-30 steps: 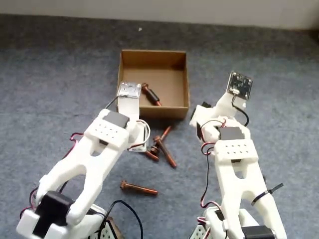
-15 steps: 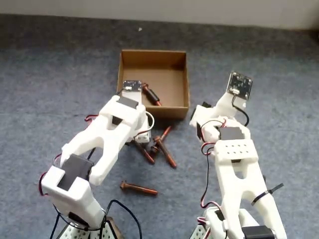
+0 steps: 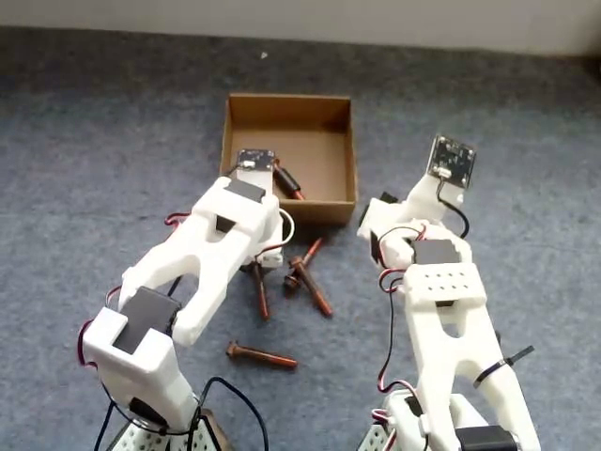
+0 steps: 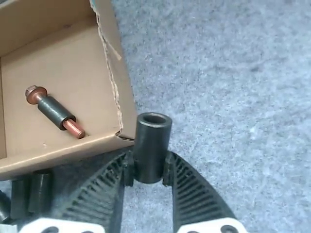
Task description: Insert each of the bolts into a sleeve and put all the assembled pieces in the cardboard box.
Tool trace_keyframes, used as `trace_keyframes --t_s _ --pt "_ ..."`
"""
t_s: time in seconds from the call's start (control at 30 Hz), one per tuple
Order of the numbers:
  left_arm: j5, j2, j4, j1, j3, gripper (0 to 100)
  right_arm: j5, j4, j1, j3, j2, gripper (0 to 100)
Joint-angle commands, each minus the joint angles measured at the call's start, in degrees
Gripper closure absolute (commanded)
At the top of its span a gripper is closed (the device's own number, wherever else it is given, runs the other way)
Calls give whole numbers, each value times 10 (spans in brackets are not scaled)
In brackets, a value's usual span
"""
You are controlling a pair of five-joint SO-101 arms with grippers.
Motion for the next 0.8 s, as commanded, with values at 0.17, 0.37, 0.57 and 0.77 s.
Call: trace_keyframes --t_s 0.17,0.37,0.57,0.77 --pt "-41 -10 105 -13 -73 975 -2 -14 4 -3 -24 993" --pt "-149 -71 120 -57 -60 973 -2 -14 4 -3 -24 993" --pt "-316 -68 105 -59 -34 972 -2 -14 4 -3 -24 993" --pt "-426 -44 108 -59 -36 939 -2 -14 4 -3 -24 993"
